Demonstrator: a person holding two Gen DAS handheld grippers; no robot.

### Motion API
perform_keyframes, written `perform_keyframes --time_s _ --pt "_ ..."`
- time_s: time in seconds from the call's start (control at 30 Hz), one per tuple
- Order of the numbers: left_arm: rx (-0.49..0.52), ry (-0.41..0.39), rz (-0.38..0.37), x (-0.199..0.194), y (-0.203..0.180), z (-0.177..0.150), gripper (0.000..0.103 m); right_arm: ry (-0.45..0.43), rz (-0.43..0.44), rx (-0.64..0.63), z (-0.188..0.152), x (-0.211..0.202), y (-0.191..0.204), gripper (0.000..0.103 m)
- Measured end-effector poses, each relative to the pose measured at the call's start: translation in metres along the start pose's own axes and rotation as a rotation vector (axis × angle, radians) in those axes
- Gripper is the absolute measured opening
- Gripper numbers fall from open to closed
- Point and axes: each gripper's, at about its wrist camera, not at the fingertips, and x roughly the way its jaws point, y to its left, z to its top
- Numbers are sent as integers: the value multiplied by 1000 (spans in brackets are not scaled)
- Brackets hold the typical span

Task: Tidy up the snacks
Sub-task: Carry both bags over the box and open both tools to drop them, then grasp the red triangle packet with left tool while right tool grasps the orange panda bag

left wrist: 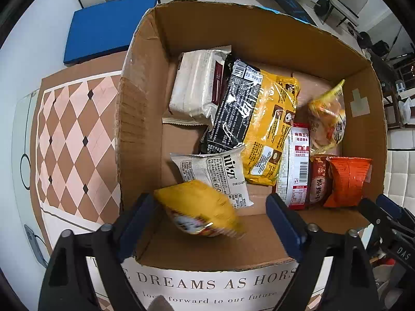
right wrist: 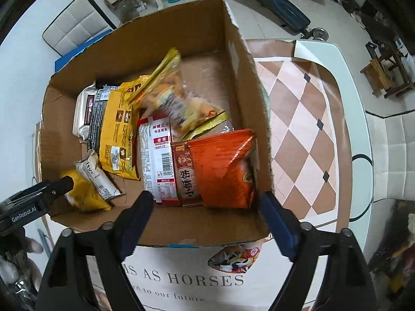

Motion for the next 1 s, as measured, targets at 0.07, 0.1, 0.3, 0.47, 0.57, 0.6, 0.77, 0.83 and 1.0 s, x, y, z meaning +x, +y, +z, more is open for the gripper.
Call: perform_keyframes --time_s 0.07,0.1,0.3,0.47,0.57,0.6,0.77,0.83,1.0 --pt "0 -8 -8 -3 -1 -1 90 2 7 0 0 -2 3 89" --pt "-1 -13 -13 -5 -2 -2 90 0 13 -3 -1 -3 5 89" --pt "8 -61 -36 -21 -6 -10 90 -38 2 -32 -8 -21 15 93" --pt "22 -144 -10 -46 -12 -25 90 -84 -2 -55 -20 -39 22 93" --pt "20 -204 7 -63 -13 -38 90 -116 -3 -69 -29 -51 26 93" --pt "17 -222 8 -68 -13 -43 90 -134 -9 -74 -34 -56 28 93" --pt "9 -320 40 -93 -14 -69 90 -186 -10 -101 -56 -77 34 93" --pt "8 -349 51 -101 -14 -77 90 -200 -5 -107 -63 -85 36 93" --pt "16 -419 72 -123 -18 -100 90 -234 24 -102 -82 -103 36 93"
